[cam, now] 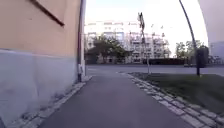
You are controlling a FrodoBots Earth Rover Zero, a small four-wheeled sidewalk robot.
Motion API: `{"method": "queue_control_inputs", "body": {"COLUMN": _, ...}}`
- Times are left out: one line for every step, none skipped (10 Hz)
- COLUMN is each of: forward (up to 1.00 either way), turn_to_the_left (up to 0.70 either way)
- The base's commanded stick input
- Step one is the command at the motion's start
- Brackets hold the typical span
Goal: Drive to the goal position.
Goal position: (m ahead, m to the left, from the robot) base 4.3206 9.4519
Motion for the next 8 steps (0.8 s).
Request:
{"method": "queue_control_inputs", "body": {"forward": 0.50, "turn_to_the_left": 0.00}}
{"method": "queue_control_inputs", "body": {"forward": 0.50, "turn_to_the_left": 0.00}}
{"method": "queue_control_inputs", "body": {"forward": 0.50, "turn_to_the_left": 0.00}}
{"method": "queue_control_inputs", "body": {"forward": 0.50, "turn_to_the_left": 0.00}}
{"method": "queue_control_inputs", "body": {"forward": 0.50, "turn_to_the_left": 0.00}}
{"method": "queue_control_inputs", "body": {"forward": 0.50, "turn_to_the_left": 0.00}}
{"method": "queue_control_inputs", "body": {"forward": 0.50, "turn_to_the_left": 0.00}}
{"method": "queue_control_inputs", "body": {"forward": 0.50, "turn_to_the_left": 0.00}}
